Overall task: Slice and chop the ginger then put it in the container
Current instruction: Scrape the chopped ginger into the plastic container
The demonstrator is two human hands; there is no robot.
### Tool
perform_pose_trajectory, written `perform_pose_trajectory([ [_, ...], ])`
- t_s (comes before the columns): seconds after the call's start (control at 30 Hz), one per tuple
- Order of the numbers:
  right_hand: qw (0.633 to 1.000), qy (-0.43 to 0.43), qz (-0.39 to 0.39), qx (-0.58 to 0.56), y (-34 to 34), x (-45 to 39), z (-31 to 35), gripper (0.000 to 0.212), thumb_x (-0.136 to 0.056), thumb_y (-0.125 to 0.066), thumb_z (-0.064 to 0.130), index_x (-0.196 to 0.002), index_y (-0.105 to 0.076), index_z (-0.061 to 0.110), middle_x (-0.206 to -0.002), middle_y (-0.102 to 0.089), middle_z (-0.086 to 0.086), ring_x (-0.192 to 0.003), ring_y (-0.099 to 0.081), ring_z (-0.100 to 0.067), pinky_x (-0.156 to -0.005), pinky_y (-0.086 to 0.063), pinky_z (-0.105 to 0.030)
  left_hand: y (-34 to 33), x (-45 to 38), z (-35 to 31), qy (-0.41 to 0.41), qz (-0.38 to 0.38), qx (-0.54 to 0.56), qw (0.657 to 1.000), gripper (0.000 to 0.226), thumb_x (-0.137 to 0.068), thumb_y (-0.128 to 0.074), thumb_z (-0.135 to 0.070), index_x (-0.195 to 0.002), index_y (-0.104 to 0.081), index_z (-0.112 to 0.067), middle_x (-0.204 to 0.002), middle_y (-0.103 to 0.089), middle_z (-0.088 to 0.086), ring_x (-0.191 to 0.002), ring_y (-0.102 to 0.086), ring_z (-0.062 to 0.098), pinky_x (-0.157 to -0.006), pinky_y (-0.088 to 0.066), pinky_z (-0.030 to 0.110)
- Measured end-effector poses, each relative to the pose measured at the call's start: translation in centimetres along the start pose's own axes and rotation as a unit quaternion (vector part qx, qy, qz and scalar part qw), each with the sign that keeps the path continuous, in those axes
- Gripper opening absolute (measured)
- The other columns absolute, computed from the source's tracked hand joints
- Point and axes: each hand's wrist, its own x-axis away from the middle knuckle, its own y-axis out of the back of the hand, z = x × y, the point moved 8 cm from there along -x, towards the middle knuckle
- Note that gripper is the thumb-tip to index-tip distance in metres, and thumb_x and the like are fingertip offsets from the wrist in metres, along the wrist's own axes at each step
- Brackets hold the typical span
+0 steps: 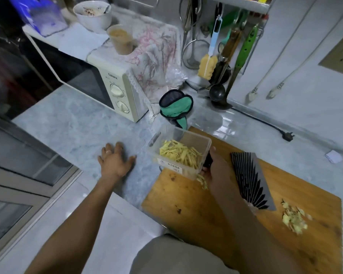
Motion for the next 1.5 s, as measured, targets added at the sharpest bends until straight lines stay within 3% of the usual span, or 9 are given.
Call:
perform_pose_trajectory([
  [0.1, 1.000, 0.001, 0.011, 0.027, -0.8, -0.1, 0.0, 0.043, -0.103, -0.053, 0.042, -0.110, -0.070, 0.004, -0.082, -0.065, -0.010, -0.058, -0.053, -0.016, -0.050, -0.043, -0.026, 1.4, 2.1, -1.3, 0.048, -0.029, 0.255, 0.965, 0.047, -0.096, -0.052, -0.050, -0.124, -0.063, -0.014, -0.127, -0.062, 0.014, -0.121, -0.055, 0.032, -0.104, -0.042, 0.041],
  [0.2, 0.997, 0.005, 0.038, 0.069, -2.2, 0.0, 0.1, 0.039, -0.104, -0.052, 0.041, -0.099, -0.071, 0.008, -0.061, -0.061, 0.000, -0.043, -0.048, -0.010, -0.038, -0.035, -0.021, 1.7, 4.5, -3.5, 0.120, 0.080, 0.484, 0.863, 0.039, -0.097, -0.050, -0.055, -0.096, -0.072, -0.023, -0.098, -0.075, -0.005, -0.094, -0.070, 0.013, -0.089, -0.052, 0.032],
  [0.3, 0.988, 0.010, 0.047, 0.147, -3.9, -0.1, 0.4, 0.038, -0.104, -0.051, 0.042, -0.087, -0.065, 0.011, -0.062, -0.058, -0.002, -0.044, -0.046, -0.012, -0.039, -0.033, -0.022, 3.0, 5.5, -4.8, 0.073, 0.098, 0.471, 0.874, 0.030, -0.091, -0.066, -0.044, -0.082, -0.063, -0.016, -0.069, -0.062, -0.011, -0.065, -0.060, 0.008, -0.064, -0.044, 0.025],
  [0.47, 0.962, 0.049, 0.068, 0.260, -6.3, -0.2, 2.6, 0.030, -0.099, -0.057, 0.037, -0.081, -0.060, 0.013, -0.069, -0.056, -0.006, -0.059, -0.052, -0.016, -0.058, -0.045, -0.029, 4.1, 5.0, -2.3, 0.119, -0.015, 0.474, 0.872, 0.013, -0.085, -0.070, -0.013, -0.084, -0.057, -0.016, -0.076, -0.050, 0.002, -0.065, -0.046, 0.016, -0.056, -0.037, 0.027],
  [0.67, 0.966, 0.050, 0.061, 0.247, -4.3, -1.3, 3.5, 0.029, -0.100, -0.056, 0.022, -0.078, -0.065, 0.005, -0.071, -0.064, -0.010, -0.062, -0.059, -0.019, -0.058, -0.051, -0.032, 2.5, 6.4, -1.6, 0.215, -0.105, 0.561, 0.793, 0.024, -0.090, -0.062, -0.012, -0.082, -0.039, -0.018, -0.077, -0.049, 0.007, -0.062, -0.055, 0.023, -0.060, -0.057, 0.036],
  [0.87, 0.974, 0.056, 0.042, 0.217, -0.4, -0.9, 2.6, 0.030, -0.103, -0.055, 0.025, -0.081, -0.065, 0.007, -0.074, -0.063, -0.011, -0.067, -0.059, -0.022, -0.063, -0.052, -0.034, -1.8, 8.2, -2.4, 0.271, -0.033, 0.600, 0.752, 0.020, -0.087, -0.057, -0.009, -0.083, -0.038, -0.012, -0.061, -0.043, 0.008, -0.042, -0.053, 0.019, -0.046, -0.049, 0.028],
  [1.03, 0.971, 0.050, 0.036, 0.230, 0.3, -0.2, 1.5, 0.030, -0.103, -0.053, 0.027, -0.085, -0.066, 0.007, -0.076, -0.064, -0.011, -0.070, -0.059, -0.021, -0.065, -0.052, -0.032, -1.7, 8.4, -1.8, 0.296, -0.077, 0.541, 0.784, 0.018, -0.088, -0.058, -0.014, -0.088, -0.041, -0.012, -0.073, -0.050, 0.010, -0.052, -0.055, 0.019, -0.043, -0.050, 0.027],
  [1.27, 0.956, 0.080, 0.039, 0.281, 0.0, 0.4, 0.8, 0.032, -0.104, -0.051, 0.028, -0.086, -0.067, 0.007, -0.078, -0.065, -0.009, -0.067, -0.060, -0.016, -0.064, -0.053, -0.028, 0.7, 6.1, -1.0, 0.228, -0.130, 0.406, 0.875, 0.026, -0.089, -0.063, -0.026, -0.098, -0.047, -0.009, -0.084, -0.057, 0.006, -0.083, -0.060, 0.031, -0.071, -0.048, 0.035],
  [1.5, 0.950, 0.086, 0.033, 0.297, 1.0, 0.3, -0.1, 0.034, -0.104, -0.050, 0.031, -0.087, -0.068, 0.008, -0.079, -0.067, -0.008, -0.069, -0.061, -0.017, -0.069, -0.052, -0.034, -0.6, 7.2, -0.8, 0.218, -0.094, 0.411, 0.880, 0.034, -0.090, -0.067, -0.034, -0.102, -0.045, -0.011, -0.081, -0.061, 0.004, -0.076, -0.061, 0.024, -0.060, -0.042, 0.030],
])
